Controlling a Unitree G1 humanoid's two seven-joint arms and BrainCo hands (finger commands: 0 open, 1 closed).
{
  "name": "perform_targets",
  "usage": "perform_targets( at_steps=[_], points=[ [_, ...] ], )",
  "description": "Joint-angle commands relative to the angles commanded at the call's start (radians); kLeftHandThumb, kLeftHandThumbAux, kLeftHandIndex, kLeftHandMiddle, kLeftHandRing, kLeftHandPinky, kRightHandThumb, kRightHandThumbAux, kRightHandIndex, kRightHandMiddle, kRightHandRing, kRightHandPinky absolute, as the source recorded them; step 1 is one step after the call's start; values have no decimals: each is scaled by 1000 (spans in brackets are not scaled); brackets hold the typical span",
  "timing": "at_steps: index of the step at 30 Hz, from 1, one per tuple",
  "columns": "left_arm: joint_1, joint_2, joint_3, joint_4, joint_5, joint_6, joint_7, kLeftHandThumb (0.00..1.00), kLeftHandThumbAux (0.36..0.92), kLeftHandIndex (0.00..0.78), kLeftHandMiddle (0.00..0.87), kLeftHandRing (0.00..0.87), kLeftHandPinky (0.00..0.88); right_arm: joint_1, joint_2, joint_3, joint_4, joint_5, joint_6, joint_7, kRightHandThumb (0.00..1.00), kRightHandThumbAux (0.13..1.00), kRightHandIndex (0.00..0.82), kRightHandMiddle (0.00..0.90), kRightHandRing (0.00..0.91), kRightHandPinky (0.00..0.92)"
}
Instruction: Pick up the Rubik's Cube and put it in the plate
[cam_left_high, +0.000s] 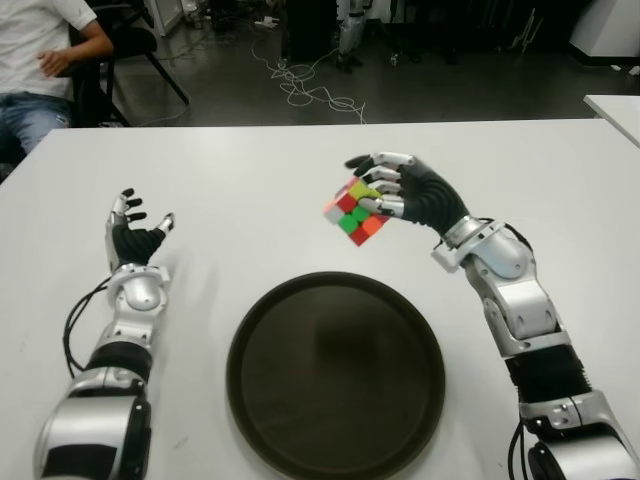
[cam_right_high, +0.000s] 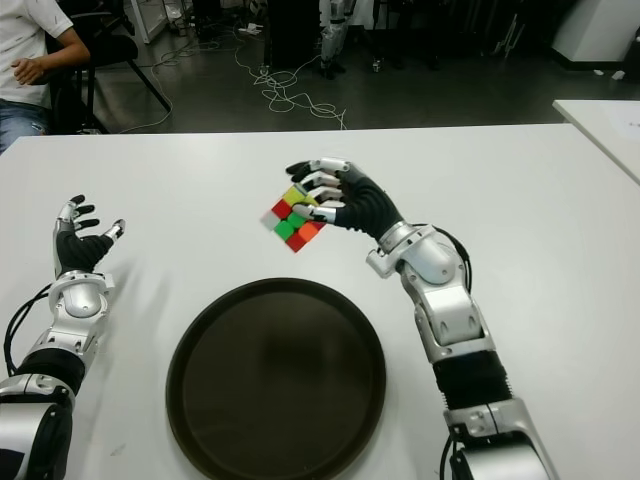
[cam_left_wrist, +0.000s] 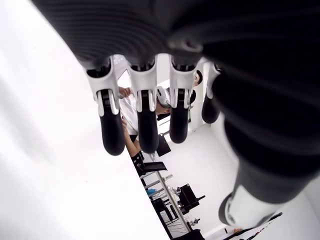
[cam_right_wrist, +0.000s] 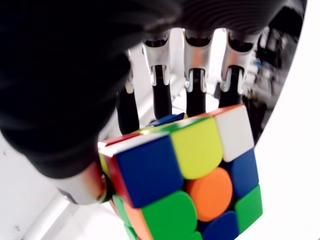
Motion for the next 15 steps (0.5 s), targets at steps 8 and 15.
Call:
perform_targets(
  at_steps=[8, 15],
  points=[
    [0, 1, -1, 0, 3, 2, 8, 101, 792, 148, 217, 257, 341, 3, 1, 5, -26, 29, 104, 42, 422, 766, 697, 823, 832, 825],
    [1, 4, -5, 0, 7, -3, 6, 109, 776, 144, 210, 249, 329, -6, -30, 31, -38, 3, 159, 81, 426, 771, 697, 823, 828, 818]
  ],
)
